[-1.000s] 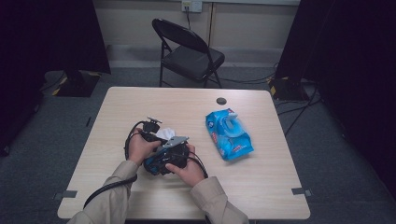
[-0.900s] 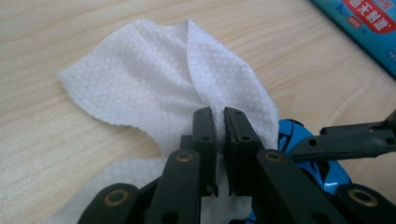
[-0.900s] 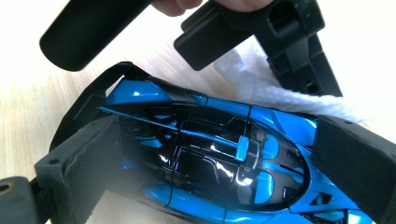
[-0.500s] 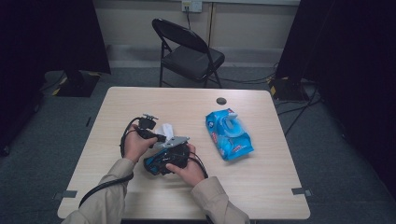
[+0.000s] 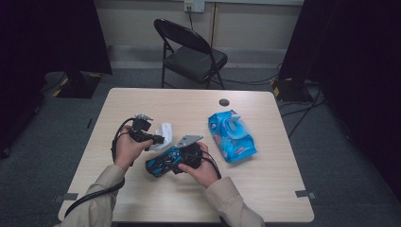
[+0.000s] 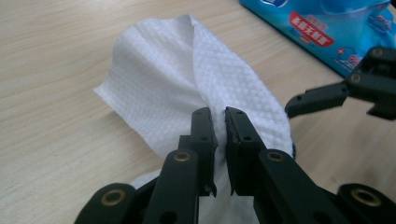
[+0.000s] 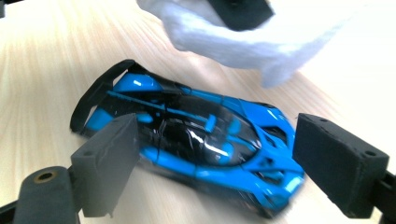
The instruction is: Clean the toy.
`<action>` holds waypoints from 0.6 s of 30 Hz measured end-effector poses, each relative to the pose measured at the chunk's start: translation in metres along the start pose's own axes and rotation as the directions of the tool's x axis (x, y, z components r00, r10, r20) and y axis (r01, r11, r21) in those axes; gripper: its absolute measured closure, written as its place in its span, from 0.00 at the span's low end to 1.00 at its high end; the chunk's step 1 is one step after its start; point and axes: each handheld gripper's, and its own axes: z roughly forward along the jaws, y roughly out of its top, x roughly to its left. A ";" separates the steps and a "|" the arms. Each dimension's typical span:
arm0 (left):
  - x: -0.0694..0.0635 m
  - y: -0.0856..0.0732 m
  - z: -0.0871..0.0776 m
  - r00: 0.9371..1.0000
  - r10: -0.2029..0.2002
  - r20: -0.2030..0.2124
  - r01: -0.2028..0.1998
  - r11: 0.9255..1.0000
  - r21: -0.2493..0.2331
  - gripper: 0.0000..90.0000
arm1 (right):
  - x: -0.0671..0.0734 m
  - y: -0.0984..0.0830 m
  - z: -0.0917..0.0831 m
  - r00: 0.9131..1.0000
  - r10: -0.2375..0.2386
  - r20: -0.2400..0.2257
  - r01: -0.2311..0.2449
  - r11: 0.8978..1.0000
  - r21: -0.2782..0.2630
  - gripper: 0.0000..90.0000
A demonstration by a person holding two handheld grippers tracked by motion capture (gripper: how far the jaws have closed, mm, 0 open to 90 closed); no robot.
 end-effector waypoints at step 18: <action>-0.056 -0.007 0.009 0.992 0.078 0.104 -0.077 0.997 -0.013 0.92 | -0.023 -0.011 -0.068 0.999 -0.031 -0.025 0.029 0.998 -0.059 0.16</action>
